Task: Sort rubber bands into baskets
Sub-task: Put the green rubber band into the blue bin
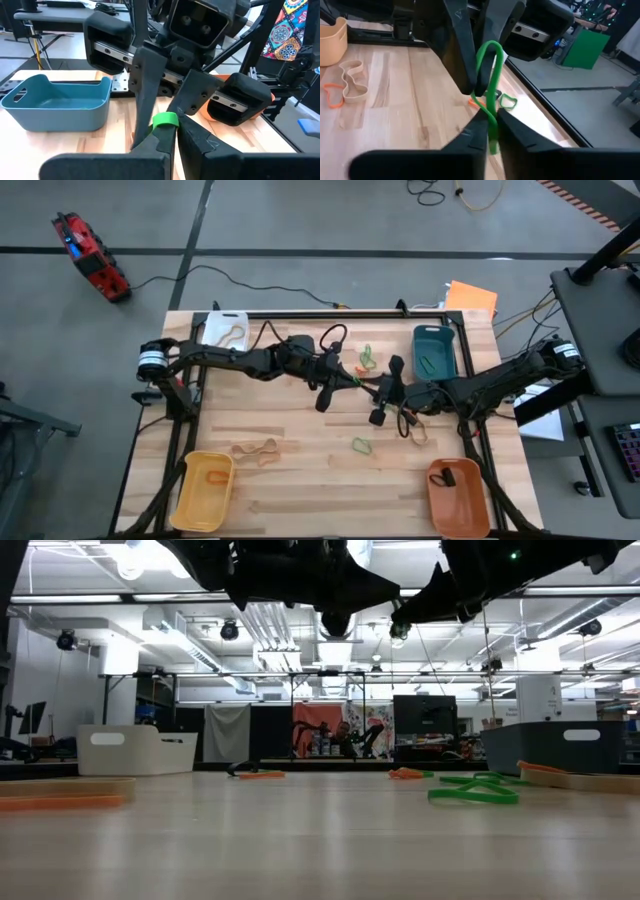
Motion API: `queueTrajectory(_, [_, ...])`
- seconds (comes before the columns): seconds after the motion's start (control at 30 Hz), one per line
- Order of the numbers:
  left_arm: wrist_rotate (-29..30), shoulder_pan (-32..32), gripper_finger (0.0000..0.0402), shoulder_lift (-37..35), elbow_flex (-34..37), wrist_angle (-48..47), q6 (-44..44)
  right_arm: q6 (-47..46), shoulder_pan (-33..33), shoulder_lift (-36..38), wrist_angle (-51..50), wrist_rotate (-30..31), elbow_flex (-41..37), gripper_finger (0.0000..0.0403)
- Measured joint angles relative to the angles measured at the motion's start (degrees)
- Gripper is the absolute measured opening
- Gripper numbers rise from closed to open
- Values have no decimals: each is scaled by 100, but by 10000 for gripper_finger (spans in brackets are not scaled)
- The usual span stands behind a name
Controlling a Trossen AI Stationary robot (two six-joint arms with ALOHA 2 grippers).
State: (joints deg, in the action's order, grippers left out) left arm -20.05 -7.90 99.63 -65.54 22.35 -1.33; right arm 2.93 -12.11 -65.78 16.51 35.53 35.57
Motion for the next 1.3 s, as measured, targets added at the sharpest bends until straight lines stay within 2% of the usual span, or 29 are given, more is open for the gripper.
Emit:
queueTrajectory(0.23, [13, -20, 36, 0, 0, -165, -13, 12, 1, 0, -2, 0, 0, 13])
queueTrajectory(0.5, [299, -159, 129, 1, 0, -575, -74, 8, 9, -2, -21, 39, 0, 12])
queueTrajectory(0.57, [312, -205, 151, 2, 0, -680, -63, -38, 13, 0, -35, 279, 2, 12])
queueTrajectory(0.7, [317, -240, 182, -25, 0, -912, 40, -247, 178, 21, -503, 1149, 22, 12])
queueTrajectory(0.77, [313, -243, 189, -26, 0, -964, 51, -676, 351, 42, -949, 1478, 161, 12])
queueTrajectory(0.83, [308, -240, 191, -26, 0, -994, 79, -1248, 624, 82, -1565, 1495, 393, 12])
queueTrajectory(1.1, [306, -223, 192, -35, 0, -967, 79, -3429, 2142, -29, -5175, 194, 1839, 12])
queueTrajectory(1.3, [302, -223, 192, -35, 0, -973, 79, -4675, 3115, -358, -8025, -38, 2859, 12])
